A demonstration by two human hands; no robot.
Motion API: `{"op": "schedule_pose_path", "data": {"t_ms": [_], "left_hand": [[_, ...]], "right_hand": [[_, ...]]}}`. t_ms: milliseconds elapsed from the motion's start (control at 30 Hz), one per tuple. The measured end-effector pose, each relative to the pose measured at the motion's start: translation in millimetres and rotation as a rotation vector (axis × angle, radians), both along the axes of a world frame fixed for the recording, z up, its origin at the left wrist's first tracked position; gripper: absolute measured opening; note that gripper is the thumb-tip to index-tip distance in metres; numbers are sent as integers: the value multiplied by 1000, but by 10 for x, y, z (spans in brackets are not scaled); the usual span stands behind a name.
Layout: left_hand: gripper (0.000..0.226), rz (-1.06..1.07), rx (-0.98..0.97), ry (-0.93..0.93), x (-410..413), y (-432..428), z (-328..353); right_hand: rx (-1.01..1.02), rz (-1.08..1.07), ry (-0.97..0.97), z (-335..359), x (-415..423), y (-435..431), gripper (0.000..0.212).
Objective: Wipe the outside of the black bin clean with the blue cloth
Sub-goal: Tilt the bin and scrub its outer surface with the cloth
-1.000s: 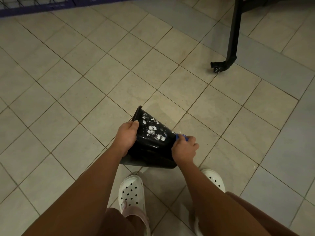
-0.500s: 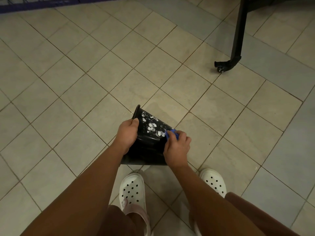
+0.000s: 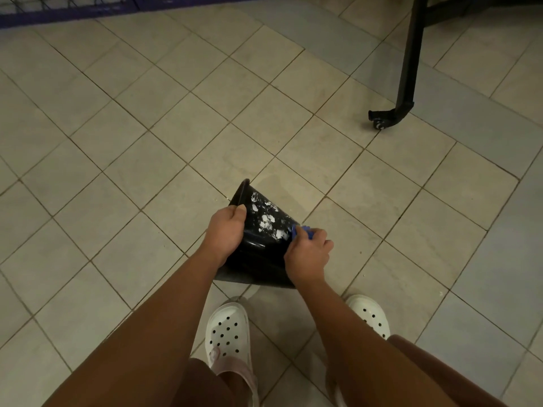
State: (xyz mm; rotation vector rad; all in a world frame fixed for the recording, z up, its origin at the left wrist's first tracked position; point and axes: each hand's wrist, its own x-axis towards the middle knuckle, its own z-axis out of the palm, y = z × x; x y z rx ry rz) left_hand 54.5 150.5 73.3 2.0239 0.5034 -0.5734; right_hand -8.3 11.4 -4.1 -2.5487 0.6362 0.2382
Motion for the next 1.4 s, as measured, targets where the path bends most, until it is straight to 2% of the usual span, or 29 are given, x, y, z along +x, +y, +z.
{"op": "schedule_pose_path", "data": {"t_ms": [100,233,333,467,567,700,833,933,1033,1133,1200,1400], "left_hand": [[40,-7,27,7,14,8,-8],[40,-31,44,19,18,13,2],[41,-41,32,5,20,-33,14],[43,-57,47,-15,26,-57,3],[41,-72,62,7,6,-13,-28],[39,-75,58,19,-4,20,-35],[39,-64,36,8,18,5,-13],[40,-69,44,-2,10,9,-21],[39,-71,48,1,1,25,-25],[39,-49,35,10,4,30,-22],[41,-21,21,22,6,51,-21],[38,-6,3,25,21,48,-33]], "right_hand": [[-6,-84,-110,94,-147,243,40],[-4,19,-216,109,-155,326,38],[22,66,-198,32,-22,113,34],[91,-16,-127,-13,-13,-13,34],[71,-8,-205,-24,-179,105,38],[95,156,-304,-9,-211,131,38],[124,114,-202,1,-56,-40,32],[66,120,-104,11,-111,-141,44],[1,310,-189,-34,-216,-279,63],[208,418,-203,-110,-170,-407,74],[274,444,-212,-132,-163,-437,76],[172,226,-265,-200,-435,-322,57]]}}
